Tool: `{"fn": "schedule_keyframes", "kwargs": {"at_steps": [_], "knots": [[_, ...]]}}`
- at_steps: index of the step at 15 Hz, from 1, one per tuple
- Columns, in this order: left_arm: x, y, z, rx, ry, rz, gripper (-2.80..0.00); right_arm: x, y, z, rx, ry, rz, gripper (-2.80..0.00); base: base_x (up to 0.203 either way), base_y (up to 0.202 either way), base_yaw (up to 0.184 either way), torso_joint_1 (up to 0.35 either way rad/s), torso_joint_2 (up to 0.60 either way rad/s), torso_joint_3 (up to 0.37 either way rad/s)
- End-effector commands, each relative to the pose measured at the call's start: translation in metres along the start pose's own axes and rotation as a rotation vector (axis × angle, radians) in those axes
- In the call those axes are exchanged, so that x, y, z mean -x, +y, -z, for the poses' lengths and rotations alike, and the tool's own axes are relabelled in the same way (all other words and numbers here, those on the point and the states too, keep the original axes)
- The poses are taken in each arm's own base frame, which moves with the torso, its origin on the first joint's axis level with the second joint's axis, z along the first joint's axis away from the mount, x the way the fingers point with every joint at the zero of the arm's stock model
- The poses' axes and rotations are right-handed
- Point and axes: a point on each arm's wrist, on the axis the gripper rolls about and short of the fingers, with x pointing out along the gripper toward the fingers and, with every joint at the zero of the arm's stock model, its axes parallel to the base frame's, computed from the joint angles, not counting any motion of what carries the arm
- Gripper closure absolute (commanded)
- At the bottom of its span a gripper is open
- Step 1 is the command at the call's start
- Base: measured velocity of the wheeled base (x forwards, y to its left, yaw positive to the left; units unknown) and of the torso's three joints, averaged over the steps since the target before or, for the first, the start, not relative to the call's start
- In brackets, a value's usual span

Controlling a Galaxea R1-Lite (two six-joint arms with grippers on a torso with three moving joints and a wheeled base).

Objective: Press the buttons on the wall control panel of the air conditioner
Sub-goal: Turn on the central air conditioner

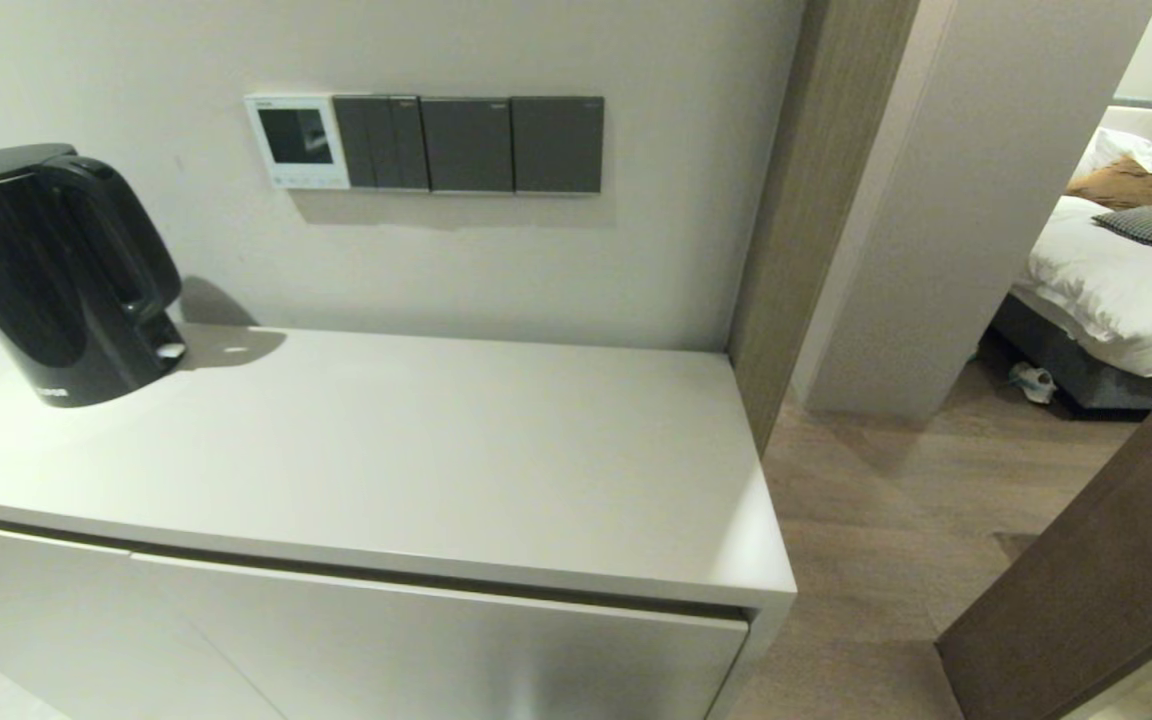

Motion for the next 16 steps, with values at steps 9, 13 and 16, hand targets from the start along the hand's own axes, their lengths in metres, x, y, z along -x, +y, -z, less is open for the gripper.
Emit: {"fn": "schedule_keyframes", "kwargs": {"at_steps": [9, 13, 16], "knots": [[-0.0001, 0.0000, 0.0000, 0.000, 0.001, 0.000, 0.00, -0.0002, 0.0000, 0.0004, 0.000, 0.003, -0.001, 0.00, 0.000, 0.000, 0.000, 0.000, 0.00, 0.000], [-0.0001, 0.0000, 0.0000, -0.001, 0.001, -0.001, 0.00, -0.0002, 0.0000, 0.0004, 0.000, 0.003, -0.001, 0.00, 0.000, 0.000, 0.000, 0.000, 0.00, 0.000], [0.0000, 0.0000, 0.0000, -0.004, 0.000, -0.001, 0.00, -0.0002, 0.0000, 0.0004, 0.000, 0.003, -0.001, 0.00, 0.000, 0.000, 0.000, 0.000, 0.00, 0.000]]}}
